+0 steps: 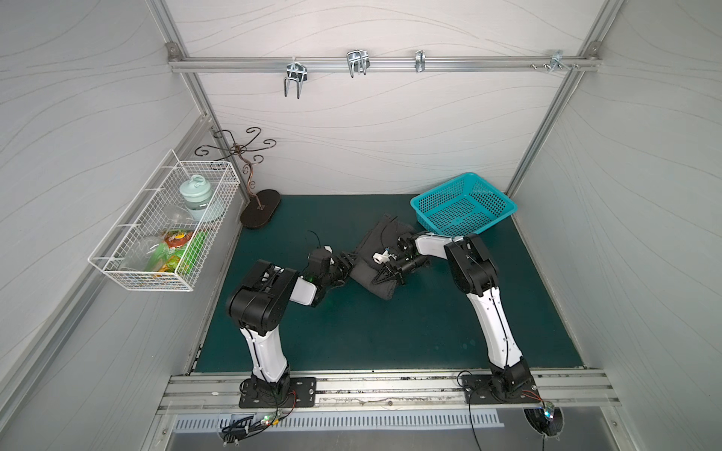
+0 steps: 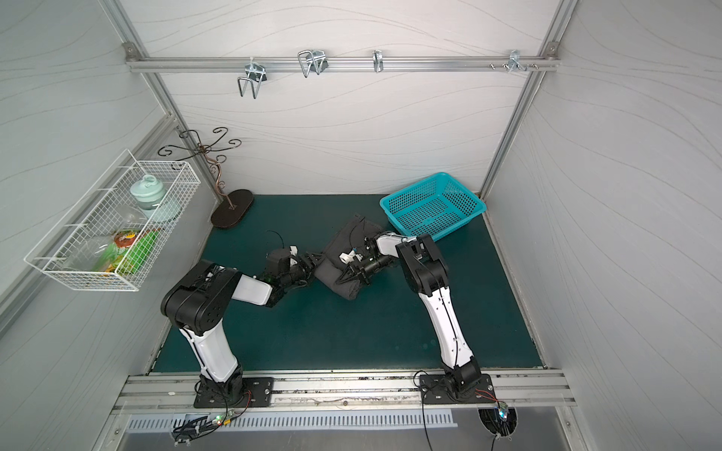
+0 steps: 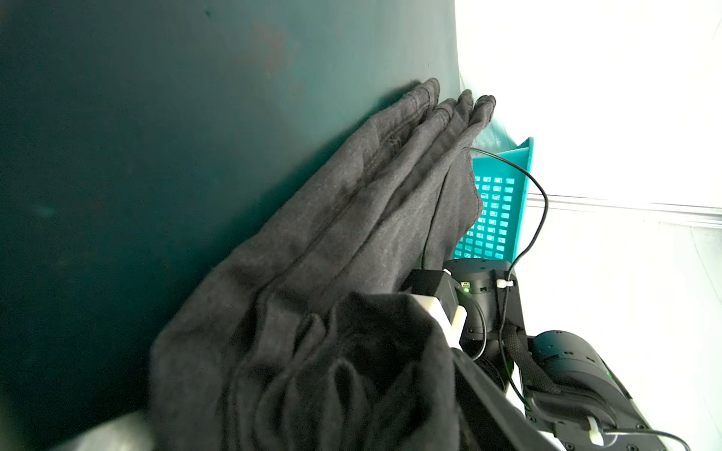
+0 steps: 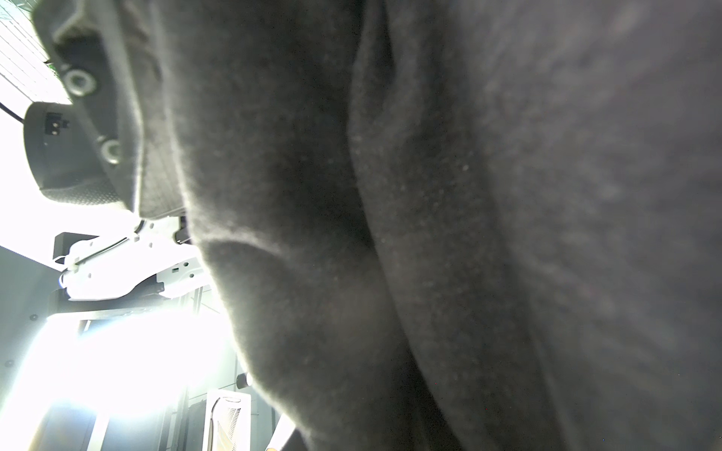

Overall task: Roll up the long pants
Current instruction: Roll the long pant at the center of the board.

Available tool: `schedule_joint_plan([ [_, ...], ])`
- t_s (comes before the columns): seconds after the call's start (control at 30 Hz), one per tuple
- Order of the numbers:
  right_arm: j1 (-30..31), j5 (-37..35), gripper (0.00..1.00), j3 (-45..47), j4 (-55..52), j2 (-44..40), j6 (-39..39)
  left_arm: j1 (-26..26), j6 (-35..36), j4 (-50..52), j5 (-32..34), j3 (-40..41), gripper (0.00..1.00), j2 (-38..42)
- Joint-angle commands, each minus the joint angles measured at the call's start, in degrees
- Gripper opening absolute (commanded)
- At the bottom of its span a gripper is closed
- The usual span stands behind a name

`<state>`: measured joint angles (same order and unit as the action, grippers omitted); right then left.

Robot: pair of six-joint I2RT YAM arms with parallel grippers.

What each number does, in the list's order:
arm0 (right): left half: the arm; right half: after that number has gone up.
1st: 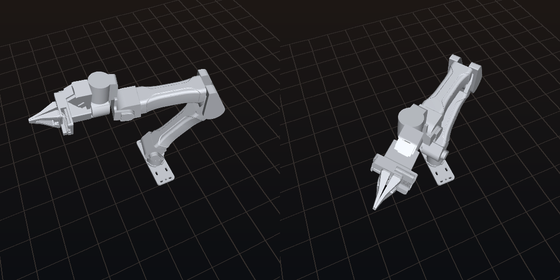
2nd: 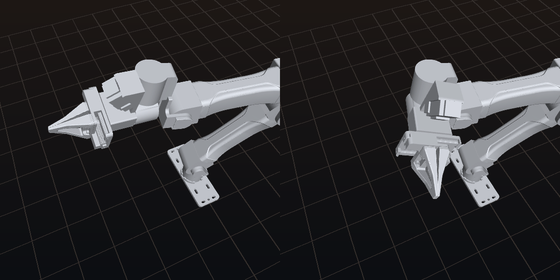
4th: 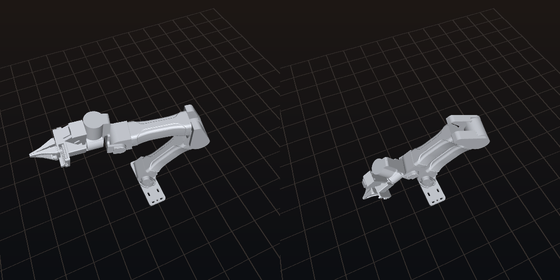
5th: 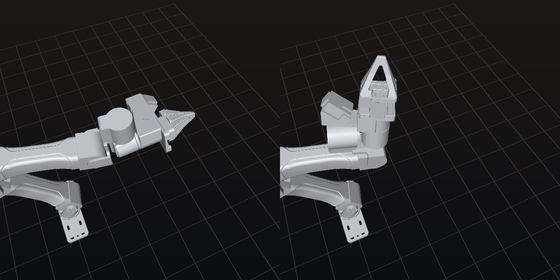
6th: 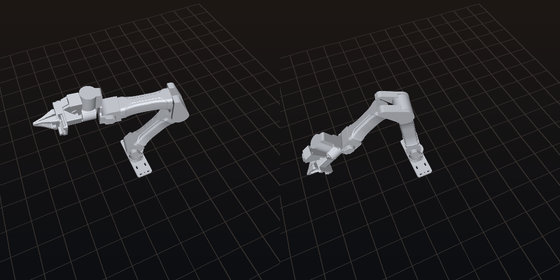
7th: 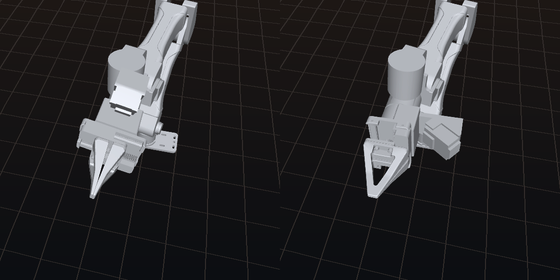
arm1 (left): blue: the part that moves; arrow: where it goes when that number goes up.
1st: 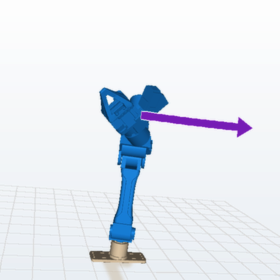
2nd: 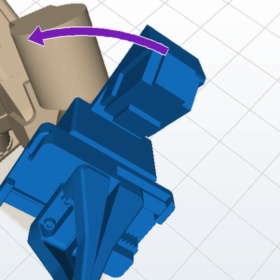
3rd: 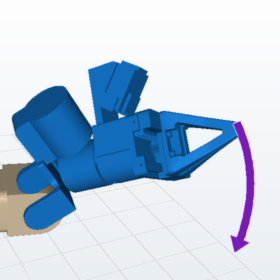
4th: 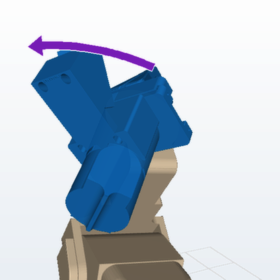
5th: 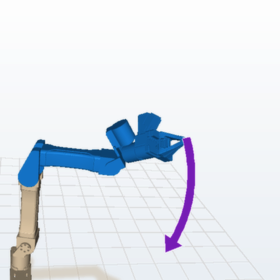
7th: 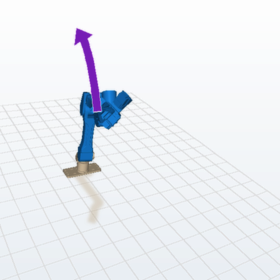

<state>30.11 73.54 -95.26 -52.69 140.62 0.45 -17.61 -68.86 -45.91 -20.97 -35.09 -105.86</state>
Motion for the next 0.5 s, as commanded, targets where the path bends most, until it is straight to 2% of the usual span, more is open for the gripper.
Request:
schedule_joint_plan([
  [0.0,-0.31,-15.62,0.0,5.83,-5.65,8.89,-3.39,0.38,1.44,3.71,1.66,-2.43,0.64,-2.86],
  [0.03,-0.32,-15.47,0.0,5.87,-5.52,8.74,-3.36,0.38,1.74,4.8,1.49,-3.0,0.6,-3.02],
  [0.1,-0.36,-15.37,0.0,6.07,-5.42,8.47,-3.35,0.31,1.98,6.9,1.37,-4.19,0.37,-3.4],
  [0.2,-0.14,-15.27,0.0,6.49,-5.23,8.09,-3.25,0.29,2.3,7.95,1.44,-5.58,0.27,-3.88],
  [0.33,0.76,-15.45,0.0,6.75,-5.15,7.36,-2.83,0.12,4.11,14.58,3.33,-8.05,0.0,-2.91],
  [0.4,1.35,-16.24,0.0,6.76,-5.21,6.75,-2.45,0.03,5.69,19.04,5.33,-9.12,0.0,-1.38],
  [0.47,2.01,-17.62,0.13,6.56,-5.41,5.89,-2.14,-0.06,7.38,25.45,7.74,-10.21,0.0,0.56],
])
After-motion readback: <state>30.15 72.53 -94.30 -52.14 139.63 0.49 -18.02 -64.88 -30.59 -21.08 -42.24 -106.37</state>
